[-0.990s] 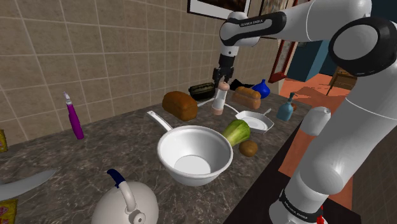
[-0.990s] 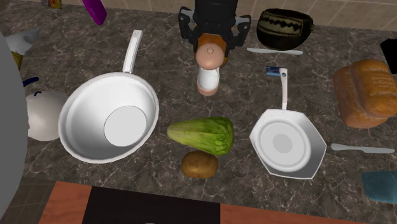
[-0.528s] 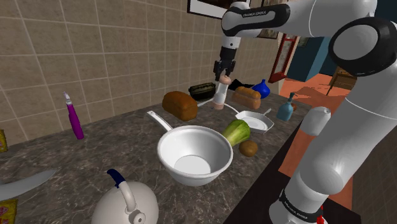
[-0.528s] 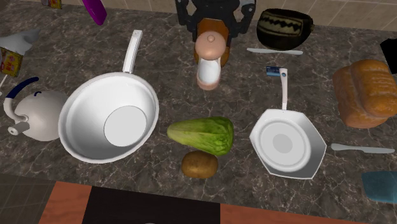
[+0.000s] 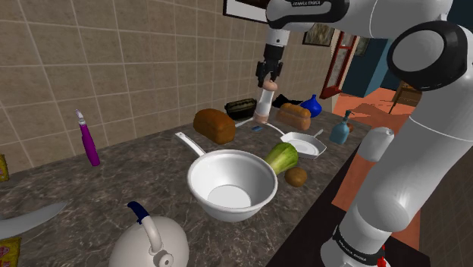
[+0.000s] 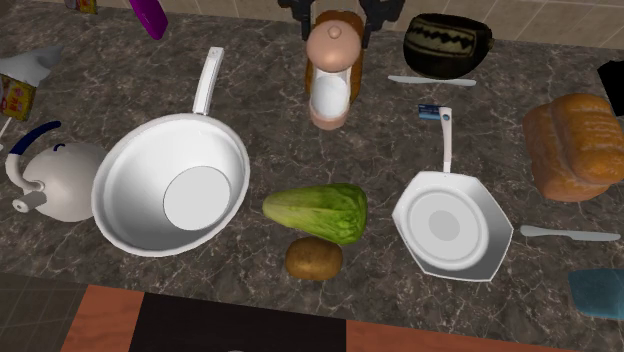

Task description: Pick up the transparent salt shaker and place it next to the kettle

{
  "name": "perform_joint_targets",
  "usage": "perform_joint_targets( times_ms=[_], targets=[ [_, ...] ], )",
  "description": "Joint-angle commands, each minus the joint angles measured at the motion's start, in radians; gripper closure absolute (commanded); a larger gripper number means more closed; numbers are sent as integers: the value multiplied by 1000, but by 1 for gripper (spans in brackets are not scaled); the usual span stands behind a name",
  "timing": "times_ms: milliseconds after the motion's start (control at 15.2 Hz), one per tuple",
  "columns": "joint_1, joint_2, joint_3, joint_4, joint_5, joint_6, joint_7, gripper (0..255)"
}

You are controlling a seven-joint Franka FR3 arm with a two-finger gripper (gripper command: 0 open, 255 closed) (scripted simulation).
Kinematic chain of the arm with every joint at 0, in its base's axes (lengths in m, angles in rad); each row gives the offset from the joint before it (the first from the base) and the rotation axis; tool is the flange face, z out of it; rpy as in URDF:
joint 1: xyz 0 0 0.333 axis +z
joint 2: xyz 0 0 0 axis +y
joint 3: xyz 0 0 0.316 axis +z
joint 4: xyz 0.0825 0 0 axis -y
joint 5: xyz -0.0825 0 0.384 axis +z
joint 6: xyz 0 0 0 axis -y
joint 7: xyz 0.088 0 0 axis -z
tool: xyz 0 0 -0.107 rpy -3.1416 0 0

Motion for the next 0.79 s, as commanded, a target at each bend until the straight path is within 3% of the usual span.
perform_joint_targets(
  times_ms=[0, 264, 726],
  targets=[
    [0, 8, -1, 39, 2, -31, -1, 255],
    [-1, 24, -2, 106, 6, -82, -3, 255],
    [78, -13, 94, 63, -6, -74, 172, 255]
  ],
)
